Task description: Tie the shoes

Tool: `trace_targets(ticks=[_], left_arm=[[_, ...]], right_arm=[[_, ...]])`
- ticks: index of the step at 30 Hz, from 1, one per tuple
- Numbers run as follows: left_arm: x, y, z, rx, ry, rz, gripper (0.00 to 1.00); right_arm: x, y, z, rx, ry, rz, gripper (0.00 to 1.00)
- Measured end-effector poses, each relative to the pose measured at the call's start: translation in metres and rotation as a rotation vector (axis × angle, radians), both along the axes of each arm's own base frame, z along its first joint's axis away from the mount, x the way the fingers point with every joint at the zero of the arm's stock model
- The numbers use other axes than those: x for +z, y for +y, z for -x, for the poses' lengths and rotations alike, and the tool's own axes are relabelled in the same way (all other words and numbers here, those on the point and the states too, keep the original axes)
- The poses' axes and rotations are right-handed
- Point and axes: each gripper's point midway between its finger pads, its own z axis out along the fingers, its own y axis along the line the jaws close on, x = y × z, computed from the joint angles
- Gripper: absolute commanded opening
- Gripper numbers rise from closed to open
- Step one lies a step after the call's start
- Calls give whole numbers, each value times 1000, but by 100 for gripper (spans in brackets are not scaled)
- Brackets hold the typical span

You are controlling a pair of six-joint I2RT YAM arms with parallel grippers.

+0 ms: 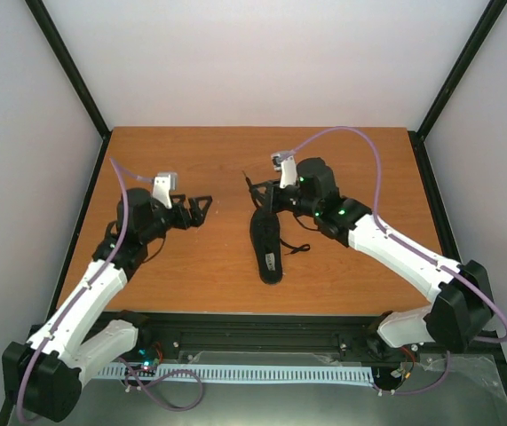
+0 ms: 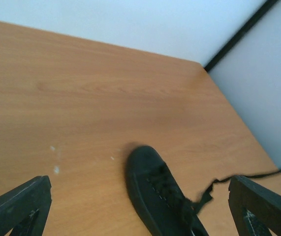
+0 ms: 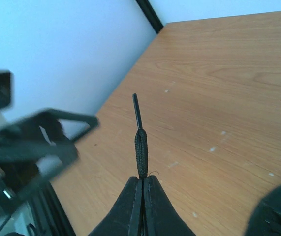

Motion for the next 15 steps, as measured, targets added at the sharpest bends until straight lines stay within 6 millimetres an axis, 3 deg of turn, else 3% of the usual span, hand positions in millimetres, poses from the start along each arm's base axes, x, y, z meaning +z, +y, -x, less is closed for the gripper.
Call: trace_targets(ticks=[3,7,11,15], left_arm=[[-24,-21,16,-106,-17,82,99],[-51,-56,42,-246,-13,114,99],[-41,-94,57,-377,-63,132,99],[-36,-121,55,-439,-91,137,99]], right_arm=[[7,19,2,6,-1,-45,3],[15,25,-5,-28,5,-103,3],[37,26,-10,-51,-19,-155,3],[55,26,-12,-59,-48,-195,3]])
